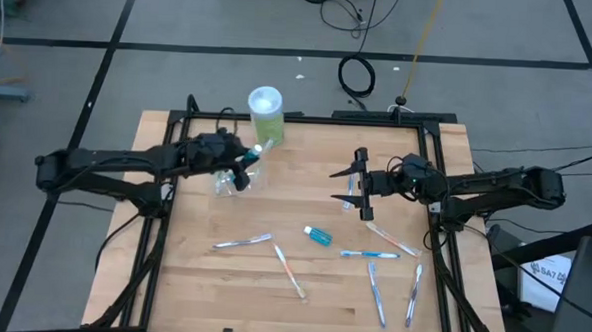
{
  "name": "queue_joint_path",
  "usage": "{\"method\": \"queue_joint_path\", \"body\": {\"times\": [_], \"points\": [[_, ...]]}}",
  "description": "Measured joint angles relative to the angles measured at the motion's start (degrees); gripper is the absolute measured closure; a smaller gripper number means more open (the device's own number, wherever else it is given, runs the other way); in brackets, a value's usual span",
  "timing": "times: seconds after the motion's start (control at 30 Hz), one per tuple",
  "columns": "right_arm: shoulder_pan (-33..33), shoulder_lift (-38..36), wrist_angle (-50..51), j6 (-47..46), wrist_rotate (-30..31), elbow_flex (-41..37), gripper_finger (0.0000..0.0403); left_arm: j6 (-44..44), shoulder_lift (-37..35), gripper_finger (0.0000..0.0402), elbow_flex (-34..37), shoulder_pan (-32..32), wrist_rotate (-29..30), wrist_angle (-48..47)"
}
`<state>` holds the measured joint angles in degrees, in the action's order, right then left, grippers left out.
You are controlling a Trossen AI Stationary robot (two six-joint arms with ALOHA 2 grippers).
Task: Pick & Place toothbrushing station
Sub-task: Put the top blue mouthwash into the transparent organizer
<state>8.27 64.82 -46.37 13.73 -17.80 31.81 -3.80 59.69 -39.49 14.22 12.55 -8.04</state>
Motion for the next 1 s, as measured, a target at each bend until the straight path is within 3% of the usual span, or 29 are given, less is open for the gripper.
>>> {"method": "queue_joint_path", "body": {"times": [0.27, 0.5, 0.57, 0.67, 0.9, 1.0], "points": [[0.0, 0.0, 0.0, -0.92, -0.02, 0.0, 0.0181, -7.08, -10.18, 0.0289, 13.9, -1.36, 5.19, 8.56], [0.0, 0.0, -0.01, -0.96, -0.02, 0.0, 0.0182, -10.3, -9.9, 0.0289, 29.52, -3.58, 9.9, 35.96], [0.0, 0.0, -0.08, -0.87, -0.02, 0.0, 0.0182, -9.94, -9.48, 0.0289, 32.11, -3.54, 12.52, 39.86], [0.0, 0.0, -0.42, -0.02, -0.02, 0.0, 0.0182, -10.87, -9.5, 0.0289, 33.64, -3.54, 15.44, 40.84], [0.0, 0.0, -0.54, 2.51, -0.02, 0.0, 0.0183, -11.18, -9.37, 0.0289, 33.99, -6.12, 15.73, 39.26], [0.0, 0.0, -0.52, 3.58, -0.02, 0.0, 0.0185, -8.09, -9.55, 0.0289, 33.87, -7.97, 16.52, 43.29]]}}
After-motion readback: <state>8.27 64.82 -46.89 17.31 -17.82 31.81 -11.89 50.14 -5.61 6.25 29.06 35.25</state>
